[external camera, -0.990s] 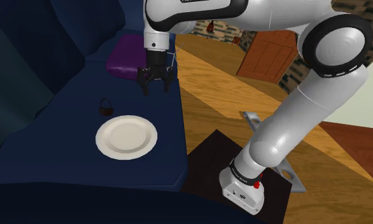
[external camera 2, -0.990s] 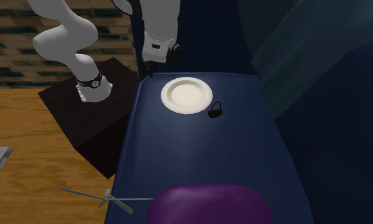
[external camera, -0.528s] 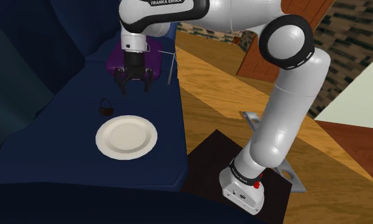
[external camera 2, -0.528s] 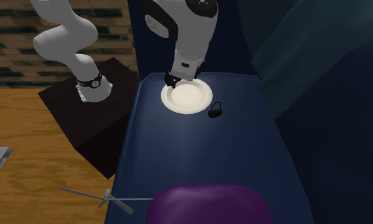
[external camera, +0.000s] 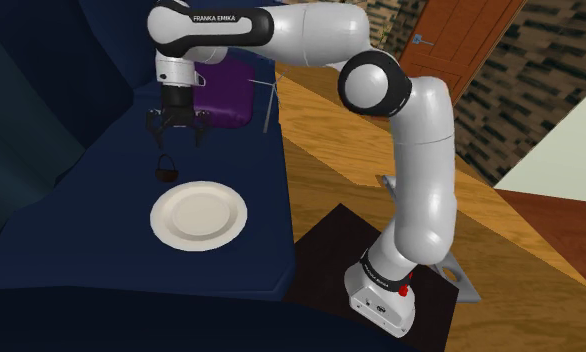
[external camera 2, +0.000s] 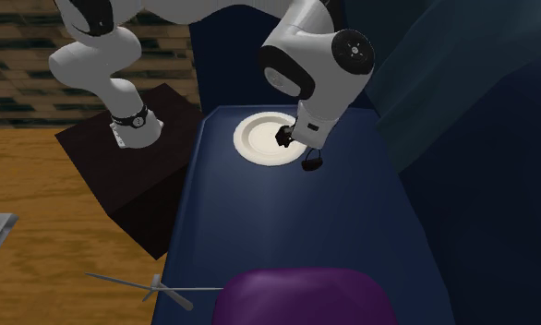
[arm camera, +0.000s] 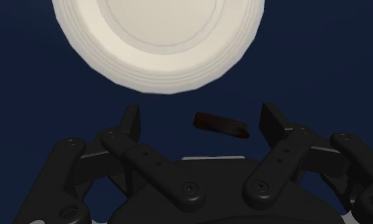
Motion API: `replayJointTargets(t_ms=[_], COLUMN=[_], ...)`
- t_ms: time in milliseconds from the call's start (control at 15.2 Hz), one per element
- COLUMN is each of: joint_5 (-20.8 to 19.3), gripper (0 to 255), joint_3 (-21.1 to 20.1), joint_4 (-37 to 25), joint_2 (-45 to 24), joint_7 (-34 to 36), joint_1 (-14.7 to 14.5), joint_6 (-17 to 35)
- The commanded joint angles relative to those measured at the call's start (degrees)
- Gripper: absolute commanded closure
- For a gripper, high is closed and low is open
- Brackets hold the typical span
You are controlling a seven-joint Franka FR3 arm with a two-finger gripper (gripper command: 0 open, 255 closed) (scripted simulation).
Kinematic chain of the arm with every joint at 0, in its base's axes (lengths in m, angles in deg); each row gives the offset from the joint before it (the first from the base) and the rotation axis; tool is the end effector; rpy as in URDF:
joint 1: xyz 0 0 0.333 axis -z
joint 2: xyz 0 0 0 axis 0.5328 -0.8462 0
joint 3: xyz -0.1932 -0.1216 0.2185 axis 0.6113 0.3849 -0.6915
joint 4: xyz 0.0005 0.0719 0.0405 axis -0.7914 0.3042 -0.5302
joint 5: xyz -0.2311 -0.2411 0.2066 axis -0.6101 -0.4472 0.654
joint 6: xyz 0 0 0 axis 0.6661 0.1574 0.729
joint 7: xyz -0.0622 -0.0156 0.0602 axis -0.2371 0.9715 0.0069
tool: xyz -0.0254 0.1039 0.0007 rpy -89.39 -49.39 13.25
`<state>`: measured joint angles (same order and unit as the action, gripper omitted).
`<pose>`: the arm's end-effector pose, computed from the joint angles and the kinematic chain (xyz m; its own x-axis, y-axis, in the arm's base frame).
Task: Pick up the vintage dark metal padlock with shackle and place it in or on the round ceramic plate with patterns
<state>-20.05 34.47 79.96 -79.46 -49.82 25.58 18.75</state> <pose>0.6506 0.2151 0.3885 0.8623 -0.3203 -0.3923 -0.3693 -0.9277 -0.0542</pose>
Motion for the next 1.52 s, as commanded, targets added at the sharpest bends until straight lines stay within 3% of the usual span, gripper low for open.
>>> replayJointTargets(t_ms=[0, 132, 198, 660, 1188, 1254, 1452], joint_5=[-0.4, -0.7, -0.8, -0.3, -0.3, -0.3, -0.3], gripper=[0, 0, 0, 0, 0, 255, 255], joint_3=[0.4, 0.7, 0.8, 0.7, 0.7, 0.7, 0.7], joint_4=[-9.1, -20.5, -22.3, -11.8, -11.8, -11.8, -11.8], joint_2=[-6.9, -14.6, -15.8, -12.8, -12.8, -12.8, -12.8], joint_7=[1.9, 4.0, 4.3, 3.6, 3.6, 3.6, 3.6], joint_1=[-0.9, -2.1, -2.3, -2.3, -2.3, -2.3, -2.3], joint_6=[-2.3, -6.0, -6.7, 0.9, 0.9, 0.9, 0.9])
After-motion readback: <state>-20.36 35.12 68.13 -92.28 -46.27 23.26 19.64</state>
